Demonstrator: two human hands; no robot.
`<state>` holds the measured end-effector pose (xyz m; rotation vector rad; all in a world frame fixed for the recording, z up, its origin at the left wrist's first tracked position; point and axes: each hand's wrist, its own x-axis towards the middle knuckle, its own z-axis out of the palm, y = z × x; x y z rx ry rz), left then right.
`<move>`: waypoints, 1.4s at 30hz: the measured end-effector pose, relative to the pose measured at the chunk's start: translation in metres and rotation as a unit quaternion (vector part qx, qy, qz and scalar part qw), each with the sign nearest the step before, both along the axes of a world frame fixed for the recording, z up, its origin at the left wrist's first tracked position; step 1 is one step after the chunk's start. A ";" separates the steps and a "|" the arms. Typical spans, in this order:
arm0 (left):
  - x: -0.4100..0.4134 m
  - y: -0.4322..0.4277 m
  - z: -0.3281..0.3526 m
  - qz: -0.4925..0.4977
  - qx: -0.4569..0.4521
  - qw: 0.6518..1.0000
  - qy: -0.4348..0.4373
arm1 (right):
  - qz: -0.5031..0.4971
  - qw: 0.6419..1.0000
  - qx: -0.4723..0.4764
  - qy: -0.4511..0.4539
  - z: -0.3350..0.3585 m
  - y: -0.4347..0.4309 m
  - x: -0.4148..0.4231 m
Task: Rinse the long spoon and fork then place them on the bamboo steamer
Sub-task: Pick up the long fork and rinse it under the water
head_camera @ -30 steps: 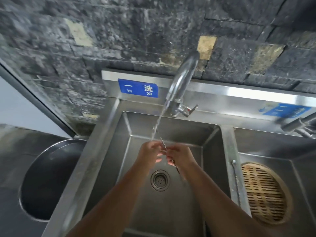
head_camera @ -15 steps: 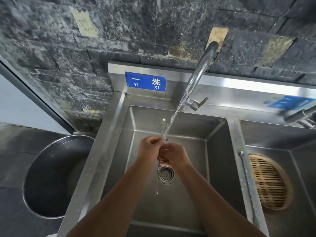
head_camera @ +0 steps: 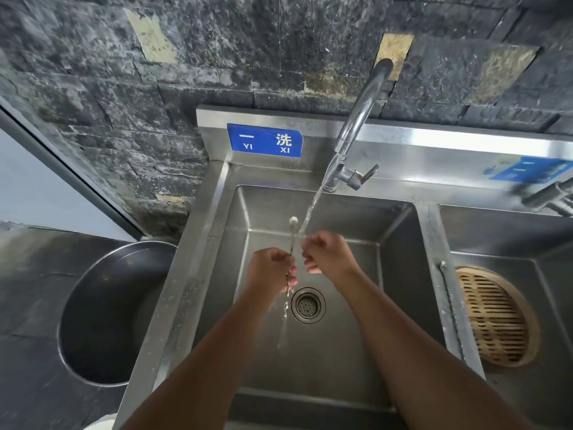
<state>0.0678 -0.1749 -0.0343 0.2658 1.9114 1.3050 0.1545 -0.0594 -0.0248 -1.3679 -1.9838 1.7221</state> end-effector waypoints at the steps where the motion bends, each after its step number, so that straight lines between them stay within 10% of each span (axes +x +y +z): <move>1: 0.001 -0.001 -0.001 -0.002 0.005 1.000 0.001 | 0.001 1.000 -0.020 0.017 0.001 0.003 -0.003; 42: 0.012 0.025 0.010 0.065 0.072 0.995 0.028 | -0.036 0.993 -0.047 0.103 0.010 0.001 -0.017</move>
